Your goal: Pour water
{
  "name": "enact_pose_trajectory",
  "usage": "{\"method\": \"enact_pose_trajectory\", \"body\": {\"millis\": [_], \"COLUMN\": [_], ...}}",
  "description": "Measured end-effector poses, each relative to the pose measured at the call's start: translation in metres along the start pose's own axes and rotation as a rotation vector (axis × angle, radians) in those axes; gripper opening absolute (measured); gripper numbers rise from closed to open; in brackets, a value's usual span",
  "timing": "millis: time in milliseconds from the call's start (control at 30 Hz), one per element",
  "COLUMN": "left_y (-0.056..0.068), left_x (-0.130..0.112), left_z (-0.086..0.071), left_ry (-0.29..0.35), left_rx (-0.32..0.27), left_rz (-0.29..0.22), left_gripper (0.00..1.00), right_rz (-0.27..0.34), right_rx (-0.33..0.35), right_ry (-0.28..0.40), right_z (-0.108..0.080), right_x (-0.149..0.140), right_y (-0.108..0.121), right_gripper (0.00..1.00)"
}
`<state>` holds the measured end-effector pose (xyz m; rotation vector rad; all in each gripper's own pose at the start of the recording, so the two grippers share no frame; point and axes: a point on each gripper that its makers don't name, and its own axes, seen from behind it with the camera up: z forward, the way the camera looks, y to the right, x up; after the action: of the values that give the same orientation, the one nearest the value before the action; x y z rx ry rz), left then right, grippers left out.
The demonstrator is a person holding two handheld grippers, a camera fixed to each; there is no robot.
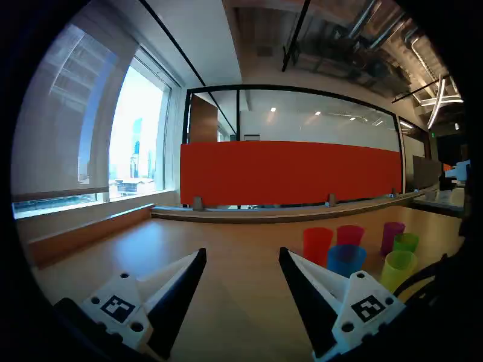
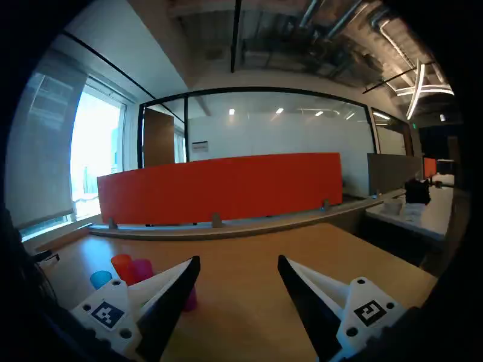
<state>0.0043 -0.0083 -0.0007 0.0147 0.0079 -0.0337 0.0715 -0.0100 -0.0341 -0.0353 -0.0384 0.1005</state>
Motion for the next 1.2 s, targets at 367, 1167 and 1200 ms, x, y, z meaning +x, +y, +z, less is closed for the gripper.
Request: {"method": "enact_pose_trajectory", "body": {"millis": [367, 1167, 1200], "left_y": [0.001, 0.002, 0.002], "left_x": [0.000, 0.001, 0.001], "left_z": [0.001, 0.002, 0.002], "left_ry": [-0.001, -0.002, -0.002], "left_rx": [-0.003, -0.003, -0.003], "left_rz": [0.002, 0.003, 0.003], "left_gripper": [0.89, 0.89, 0.89], "right_rz": [0.015, -0.067, -0.068], "right_rx": [0.014, 0.014, 0.015], "right_ry": [0.013, 0.094, 0.097], "right_z": [-0.003, -0.001, 0.000], "right_x": [0.006, -0.004, -0.006], "right_y": [0.000, 0.016, 0.016], "right_gripper": [1.00, 0.99, 0.99]}}
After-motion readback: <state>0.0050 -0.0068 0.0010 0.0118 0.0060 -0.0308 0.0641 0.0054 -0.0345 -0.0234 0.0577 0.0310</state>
